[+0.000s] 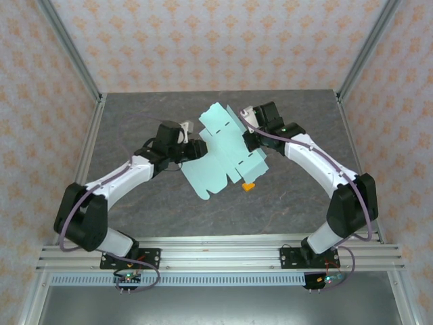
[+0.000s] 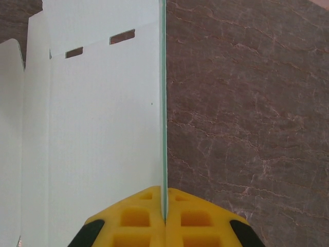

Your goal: Fold the paper box

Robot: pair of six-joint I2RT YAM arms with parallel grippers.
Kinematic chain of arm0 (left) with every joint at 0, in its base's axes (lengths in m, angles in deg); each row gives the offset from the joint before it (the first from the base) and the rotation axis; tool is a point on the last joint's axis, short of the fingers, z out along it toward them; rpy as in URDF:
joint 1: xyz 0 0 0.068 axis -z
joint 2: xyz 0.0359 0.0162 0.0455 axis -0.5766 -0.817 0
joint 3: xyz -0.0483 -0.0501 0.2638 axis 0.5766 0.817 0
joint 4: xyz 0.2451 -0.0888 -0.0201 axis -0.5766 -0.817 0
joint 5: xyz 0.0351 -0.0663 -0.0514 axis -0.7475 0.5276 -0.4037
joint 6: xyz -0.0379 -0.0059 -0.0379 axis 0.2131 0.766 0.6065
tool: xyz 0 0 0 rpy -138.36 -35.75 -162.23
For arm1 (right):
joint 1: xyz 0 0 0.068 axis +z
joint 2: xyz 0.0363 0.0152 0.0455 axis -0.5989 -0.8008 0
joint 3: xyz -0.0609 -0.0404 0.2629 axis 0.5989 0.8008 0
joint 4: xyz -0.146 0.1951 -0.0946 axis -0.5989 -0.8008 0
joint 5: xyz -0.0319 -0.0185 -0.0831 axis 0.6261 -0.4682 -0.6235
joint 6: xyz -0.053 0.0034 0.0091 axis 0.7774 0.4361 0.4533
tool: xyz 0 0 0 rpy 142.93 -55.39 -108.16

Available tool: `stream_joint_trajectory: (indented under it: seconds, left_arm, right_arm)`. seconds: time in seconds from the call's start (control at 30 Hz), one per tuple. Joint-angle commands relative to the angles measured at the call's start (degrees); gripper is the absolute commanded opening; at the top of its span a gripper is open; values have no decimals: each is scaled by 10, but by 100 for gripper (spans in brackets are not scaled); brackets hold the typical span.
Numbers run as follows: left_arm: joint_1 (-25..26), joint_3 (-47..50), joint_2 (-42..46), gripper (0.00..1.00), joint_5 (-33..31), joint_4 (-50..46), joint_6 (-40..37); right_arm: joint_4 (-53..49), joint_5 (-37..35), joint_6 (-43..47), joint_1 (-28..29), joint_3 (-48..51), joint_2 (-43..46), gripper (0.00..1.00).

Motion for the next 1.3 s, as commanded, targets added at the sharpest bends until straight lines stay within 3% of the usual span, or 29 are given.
stream_joint_trajectory:
  seconds: [0.0,0.53,0.87,1.27]
  left_arm:
    - [23,-17,-37,26,-1,89,74]
    - [36,-58,-158,9,41,150,101]
    - [35,-62,-192,5,24,123,91]
    - [35,-67,-259,3,1,171,118]
  right_arm:
    - [6,-24,-19,-1,-15,-3,0]
    - [9,-24,-16,-1,-17,-26,0]
    - [13,-22,-20,-1,-26,-30,0]
    - [26,-17,-72,22,-47,-78,0]
